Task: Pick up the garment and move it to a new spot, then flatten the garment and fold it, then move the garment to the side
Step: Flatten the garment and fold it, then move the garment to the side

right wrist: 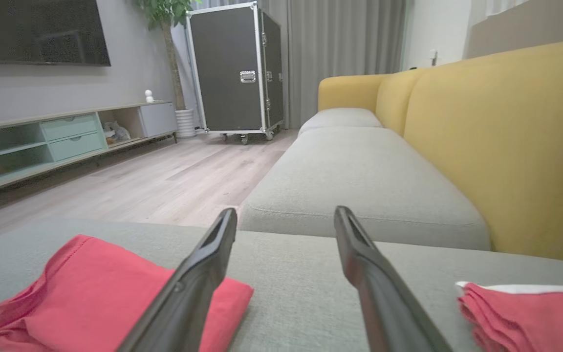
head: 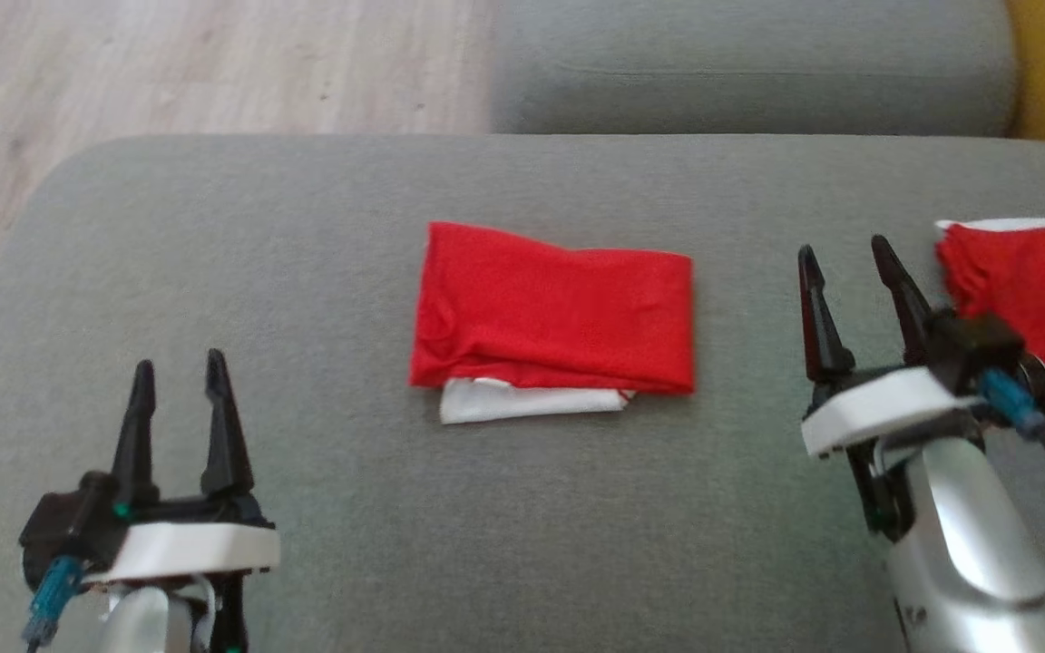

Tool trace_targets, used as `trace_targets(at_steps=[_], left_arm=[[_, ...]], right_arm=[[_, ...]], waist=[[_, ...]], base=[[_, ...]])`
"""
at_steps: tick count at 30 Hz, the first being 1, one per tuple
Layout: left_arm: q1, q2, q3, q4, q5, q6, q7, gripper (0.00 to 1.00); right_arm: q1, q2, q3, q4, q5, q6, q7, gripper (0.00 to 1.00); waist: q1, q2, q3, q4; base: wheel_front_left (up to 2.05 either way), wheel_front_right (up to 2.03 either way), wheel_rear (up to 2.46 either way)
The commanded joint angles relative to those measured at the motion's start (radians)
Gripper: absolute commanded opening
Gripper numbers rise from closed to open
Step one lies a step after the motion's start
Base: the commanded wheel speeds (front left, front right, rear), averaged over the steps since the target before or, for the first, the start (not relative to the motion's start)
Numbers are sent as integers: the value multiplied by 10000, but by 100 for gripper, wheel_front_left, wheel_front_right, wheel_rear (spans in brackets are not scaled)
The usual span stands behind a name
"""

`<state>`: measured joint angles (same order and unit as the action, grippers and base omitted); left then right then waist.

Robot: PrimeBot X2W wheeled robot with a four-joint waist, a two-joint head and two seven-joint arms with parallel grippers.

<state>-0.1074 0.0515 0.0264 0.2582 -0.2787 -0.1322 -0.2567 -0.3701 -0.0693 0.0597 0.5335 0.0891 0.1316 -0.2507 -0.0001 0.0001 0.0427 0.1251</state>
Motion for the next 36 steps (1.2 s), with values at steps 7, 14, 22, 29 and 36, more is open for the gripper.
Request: trace_targets(at_steps=[7, 14, 22, 29, 36], left_arm=[[127, 15, 838, -467, 210, 18, -51, 100], [311, -8, 854, -579, 130, 18, -51, 100], [65, -11, 603, -655, 123, 17, -51, 100], [-320, -11, 168, -806, 135, 16, -51, 100], [-934, -12, -450, -610, -7, 16, -51, 100]], right_arm=[[1402, 186, -77, -1778, 281, -9, -110, 100], [1845, 189, 1, -2264, 378, -9, -110, 100], [1655, 190, 221, -2048, 321, -9, -39, 100], [340, 190, 894, -1115, 816, -9, 898, 100], [-1220, 190, 1509, 885, 1954, -9, 1810, 100]], waist=[[1, -1, -146, -813], [1, -1, -90, -1016], [1, -1, 241, -875], [1, -1, 1078, -503], [1, -1, 1729, 242]], base=[[0, 0, 0], [0, 0, 0], [0, 0, 0], [0, 0, 0], [0, 0, 0]])
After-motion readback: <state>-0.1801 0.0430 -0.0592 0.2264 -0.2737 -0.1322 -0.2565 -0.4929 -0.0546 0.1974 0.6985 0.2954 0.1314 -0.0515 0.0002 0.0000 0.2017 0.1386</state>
